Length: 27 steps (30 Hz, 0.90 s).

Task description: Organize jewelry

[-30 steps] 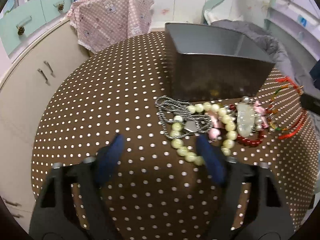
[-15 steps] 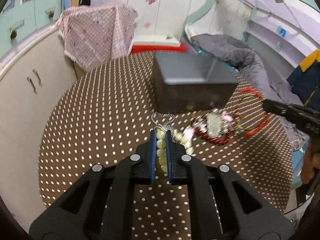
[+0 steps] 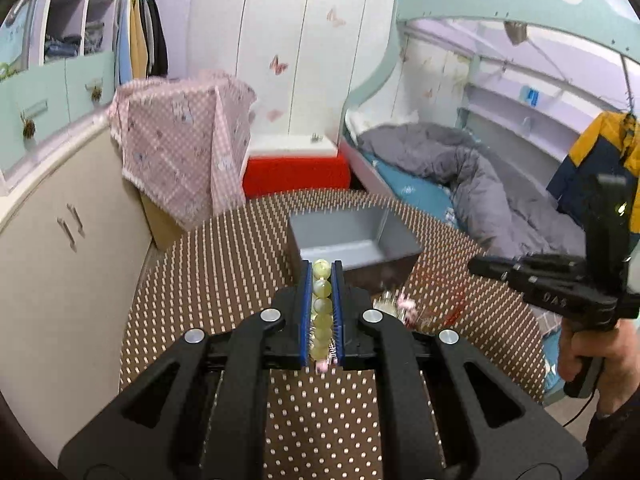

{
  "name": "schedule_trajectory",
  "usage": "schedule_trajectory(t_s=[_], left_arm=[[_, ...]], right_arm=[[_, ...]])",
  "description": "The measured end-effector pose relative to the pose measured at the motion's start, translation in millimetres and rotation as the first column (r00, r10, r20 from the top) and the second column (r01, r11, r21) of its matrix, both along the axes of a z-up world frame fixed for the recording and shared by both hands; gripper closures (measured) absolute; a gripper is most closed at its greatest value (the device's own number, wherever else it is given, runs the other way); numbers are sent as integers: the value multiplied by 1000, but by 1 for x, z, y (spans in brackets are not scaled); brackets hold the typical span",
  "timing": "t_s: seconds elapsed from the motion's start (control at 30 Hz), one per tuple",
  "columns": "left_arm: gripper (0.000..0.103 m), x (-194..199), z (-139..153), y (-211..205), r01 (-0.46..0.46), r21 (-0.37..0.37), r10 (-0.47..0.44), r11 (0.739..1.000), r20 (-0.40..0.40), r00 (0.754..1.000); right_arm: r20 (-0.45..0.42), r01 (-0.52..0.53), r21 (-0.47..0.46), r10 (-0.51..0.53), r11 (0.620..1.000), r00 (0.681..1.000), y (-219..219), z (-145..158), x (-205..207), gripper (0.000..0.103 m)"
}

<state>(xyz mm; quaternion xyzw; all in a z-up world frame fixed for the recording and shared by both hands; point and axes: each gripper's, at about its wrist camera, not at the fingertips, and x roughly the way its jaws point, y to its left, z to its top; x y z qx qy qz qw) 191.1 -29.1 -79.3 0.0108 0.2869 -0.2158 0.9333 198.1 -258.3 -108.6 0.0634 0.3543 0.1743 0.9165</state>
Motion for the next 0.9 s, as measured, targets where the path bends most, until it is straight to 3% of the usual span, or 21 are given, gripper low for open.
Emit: schedule_trajectory(t_s=[0.2,0.43,0.57,0.63,0.77,0.83,0.87,0.9], left_arm=[[94,-7,14,-2,28,-19,-27,999,62,998],[94,-6,11,-2,39,-35,-37,999,44,998],[94,-7,13,-1,47,-42,-45,998,41,998],[94,-8,12,-2,57,-37,-56,998,37,998],[94,-8,10,1,85,-23,-84,996,25,996],[94,-8,8,3,89,-22,-88,996,22,996],[94,-8,7,5,87,-24,-87,996,18,996],[94,-8,6,6,84,-26,-84,996,15,996]], right_arm=[[-9,-22,2,22,1000,1000,7,-3,-2,100],[-51,-143,-13,142,990,989,36,-20,-1,92],[-26,-253,-20,252,967,967,66,-21,2,61],[0,-332,-22,332,943,943,84,-19,3,60],[34,-402,-33,403,915,914,102,-14,12,60],[11,-438,-75,440,896,898,111,-20,19,75],[0,-447,-96,449,889,894,114,-23,21,90],[-8,-452,-121,454,884,891,115,-26,22,98]])
